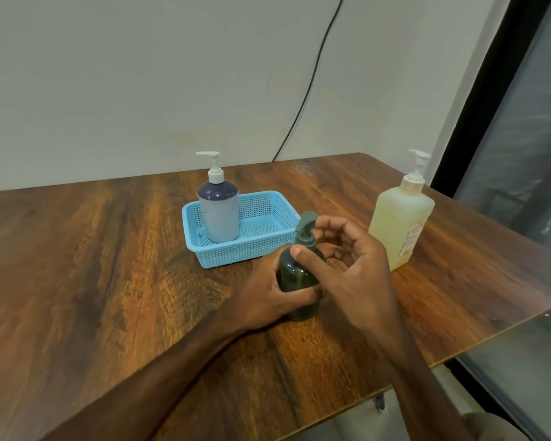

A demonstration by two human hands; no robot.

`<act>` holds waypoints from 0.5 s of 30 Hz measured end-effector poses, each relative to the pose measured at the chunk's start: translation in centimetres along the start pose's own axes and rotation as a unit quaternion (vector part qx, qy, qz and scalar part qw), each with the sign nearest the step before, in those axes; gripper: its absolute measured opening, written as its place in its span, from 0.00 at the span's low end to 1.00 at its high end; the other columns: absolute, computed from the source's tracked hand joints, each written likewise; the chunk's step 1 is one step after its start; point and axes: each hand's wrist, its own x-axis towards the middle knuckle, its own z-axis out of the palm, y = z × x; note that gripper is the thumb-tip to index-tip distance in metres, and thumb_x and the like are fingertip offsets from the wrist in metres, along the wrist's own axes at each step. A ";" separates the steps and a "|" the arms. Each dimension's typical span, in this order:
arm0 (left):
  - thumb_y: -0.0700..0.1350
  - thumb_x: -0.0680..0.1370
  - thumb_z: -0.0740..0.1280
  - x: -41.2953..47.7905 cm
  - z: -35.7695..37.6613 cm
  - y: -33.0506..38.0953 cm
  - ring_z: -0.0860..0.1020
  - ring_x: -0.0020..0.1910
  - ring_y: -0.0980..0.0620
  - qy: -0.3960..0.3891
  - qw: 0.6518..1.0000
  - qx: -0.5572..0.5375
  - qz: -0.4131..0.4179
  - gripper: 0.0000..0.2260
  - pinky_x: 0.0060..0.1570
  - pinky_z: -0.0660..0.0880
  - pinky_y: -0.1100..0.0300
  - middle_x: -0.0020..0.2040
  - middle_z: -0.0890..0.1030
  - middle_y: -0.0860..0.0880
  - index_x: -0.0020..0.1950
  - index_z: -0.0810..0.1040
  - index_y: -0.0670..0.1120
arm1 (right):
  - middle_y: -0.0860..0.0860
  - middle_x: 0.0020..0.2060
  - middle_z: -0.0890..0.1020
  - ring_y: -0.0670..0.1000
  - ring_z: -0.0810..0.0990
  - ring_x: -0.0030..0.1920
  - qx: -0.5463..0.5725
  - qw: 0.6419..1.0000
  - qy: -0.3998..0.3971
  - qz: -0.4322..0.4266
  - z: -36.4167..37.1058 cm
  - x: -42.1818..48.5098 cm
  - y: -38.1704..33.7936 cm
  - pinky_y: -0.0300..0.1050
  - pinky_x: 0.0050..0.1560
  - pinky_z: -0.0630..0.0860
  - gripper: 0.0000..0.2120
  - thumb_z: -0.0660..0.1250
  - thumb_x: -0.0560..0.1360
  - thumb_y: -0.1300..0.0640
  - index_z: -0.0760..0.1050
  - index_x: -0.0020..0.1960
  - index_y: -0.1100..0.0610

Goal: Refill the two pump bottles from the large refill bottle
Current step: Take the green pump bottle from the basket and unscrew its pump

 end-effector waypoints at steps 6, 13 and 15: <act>0.38 0.76 0.77 -0.1 0.2 0.2 0.85 0.55 0.50 0.005 1.000 0.001 0.006 0.17 0.54 0.80 0.57 0.55 0.86 0.50 0.63 0.78 0.48 | 0.45 0.57 0.84 0.45 0.82 0.59 0.046 0.996 -0.075 0.016 -0.4 -0.7 -0.4 0.44 0.56 0.81 0.18 0.69 0.79 0.62 0.75 0.66 0.50; 0.44 0.75 0.79 -0.4 0.1 0.2 0.84 0.57 0.53 0.016 1.000 0.022 -0.007 0.19 0.54 0.80 0.58 0.56 0.85 0.54 0.63 0.78 0.50 | 0.43 0.52 0.85 0.44 0.83 0.54 -0.007 1.000 0.012 -0.003 0.3 -0.2 -0.6 0.46 0.56 0.82 0.20 0.80 0.70 0.56 0.79 0.59 0.49; 0.43 0.75 0.79 -0.4 0.2 0.3 0.84 0.55 0.54 0.017 1.000 0.018 -0.005 0.18 0.52 0.79 0.61 0.55 0.85 0.54 0.62 0.78 0.50 | 0.46 0.54 0.85 0.46 0.83 0.56 0.022 1.000 -0.016 0.006 -0.2 -0.1 -0.4 0.51 0.58 0.81 0.19 0.76 0.73 0.60 0.78 0.61 0.51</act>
